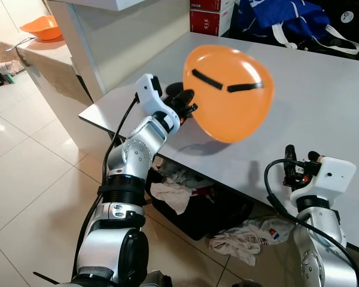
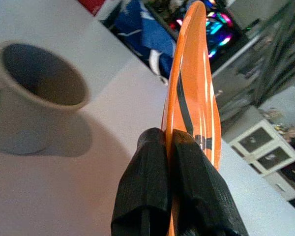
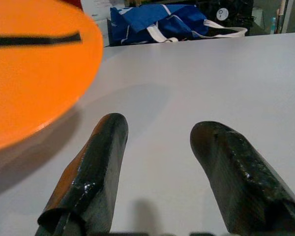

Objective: Setting the table

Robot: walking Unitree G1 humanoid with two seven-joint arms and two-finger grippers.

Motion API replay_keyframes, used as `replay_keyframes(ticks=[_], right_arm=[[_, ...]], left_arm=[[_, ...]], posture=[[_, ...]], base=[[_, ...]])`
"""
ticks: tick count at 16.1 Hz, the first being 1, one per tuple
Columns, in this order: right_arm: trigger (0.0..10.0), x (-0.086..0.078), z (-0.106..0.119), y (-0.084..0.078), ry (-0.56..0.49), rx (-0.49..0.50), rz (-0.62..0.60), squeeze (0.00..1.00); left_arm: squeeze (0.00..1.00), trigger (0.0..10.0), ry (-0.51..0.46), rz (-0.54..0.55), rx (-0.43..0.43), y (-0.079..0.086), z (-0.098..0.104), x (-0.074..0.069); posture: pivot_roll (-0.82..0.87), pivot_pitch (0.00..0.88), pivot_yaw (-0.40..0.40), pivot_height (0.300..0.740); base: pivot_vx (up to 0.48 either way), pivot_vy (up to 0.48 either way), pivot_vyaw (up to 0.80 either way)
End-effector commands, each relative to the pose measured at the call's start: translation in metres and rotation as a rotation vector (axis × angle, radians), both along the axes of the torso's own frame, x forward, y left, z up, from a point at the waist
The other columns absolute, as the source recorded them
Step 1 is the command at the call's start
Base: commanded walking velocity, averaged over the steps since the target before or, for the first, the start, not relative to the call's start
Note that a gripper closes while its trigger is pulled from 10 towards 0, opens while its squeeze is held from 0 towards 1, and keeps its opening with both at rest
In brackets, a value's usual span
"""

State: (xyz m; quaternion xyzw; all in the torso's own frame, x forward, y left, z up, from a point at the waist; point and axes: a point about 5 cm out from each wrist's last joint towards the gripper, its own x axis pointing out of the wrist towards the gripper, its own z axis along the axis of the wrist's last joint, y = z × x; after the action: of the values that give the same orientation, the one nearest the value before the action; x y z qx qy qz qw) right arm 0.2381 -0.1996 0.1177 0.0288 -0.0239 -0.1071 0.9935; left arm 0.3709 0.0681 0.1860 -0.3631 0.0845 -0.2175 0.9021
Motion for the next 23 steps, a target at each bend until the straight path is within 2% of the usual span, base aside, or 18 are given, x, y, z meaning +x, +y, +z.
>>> replay_keyframes(ticks=[1,6,8,10,12,16,21,22,23], right_arm=[[10.0,-0.001,0.005,0.002,-0.013,-0.008,0.005,0.0],[10.0,-0.006,0.005,-0.001,-0.001,-0.026,0.003,0.0],[10.0,-0.007,0.006,-0.001,0.002,-0.037,0.008,0.0],[10.0,-0.009,0.007,-0.001,0.006,-0.043,0.011,0.0],[10.0,-0.012,0.007,-0.001,0.012,-0.051,0.011,0.0],[10.0,-0.018,0.007,-0.002,0.022,-0.058,0.009,0.0],[10.0,-0.022,0.007,0.0,0.036,-0.063,0.014,0.0],[10.0,-0.023,0.007,0.0,0.041,-0.064,0.016,0.0],[10.0,-0.024,0.007,0.0,0.043,-0.064,0.016,0.0]], left_arm=[[0.0,10.0,0.008,0.016,-0.016,-0.005,-0.002,-0.001],[0.0,10.0,0.06,0.022,-0.036,-0.012,-0.014,-0.001],[0.0,10.0,0.064,-0.009,-0.046,-0.023,-0.016,-0.001],[0.0,10.0,0.107,-0.028,-0.09,-0.031,-0.019,0.001],[0.0,10.0,0.125,-0.063,-0.089,-0.04,-0.024,0.001],[0.0,10.0,0.153,-0.065,-0.127,-0.044,-0.025,0.006],[0.0,10.0,0.182,-0.055,-0.114,-0.046,-0.032,0.007],[0.21,10.0,0.189,-0.047,-0.105,-0.045,-0.035,0.007],[0.37,10.0,0.194,-0.041,-0.104,-0.045,-0.036,0.008]], posture=[[-0.1,0.0,0.103,0.707],[-0.12,0.0,0.096,0.707],[-0.13,0.0,0.092,0.707],[-0.13,0.0,0.091,0.707],[-0.15,0.0,0.094,0.707],[-0.16,0.0,0.092,0.707],[-0.17,0.0,0.092,0.707],[-0.17,0.0,0.091,0.707],[-0.17,0.0,0.09,0.707]], base=[[0.0,0.0,0.0],[0.0,0.0,0.0],[0.0,0.0,0.0],[0.0,0.0,0.0],[0.0,0.0,0.0],[0.0,0.0,0.0],[0.0,0.0,0.0],[0.0,0.0,0.0],[0.0,0.0,0.0]])
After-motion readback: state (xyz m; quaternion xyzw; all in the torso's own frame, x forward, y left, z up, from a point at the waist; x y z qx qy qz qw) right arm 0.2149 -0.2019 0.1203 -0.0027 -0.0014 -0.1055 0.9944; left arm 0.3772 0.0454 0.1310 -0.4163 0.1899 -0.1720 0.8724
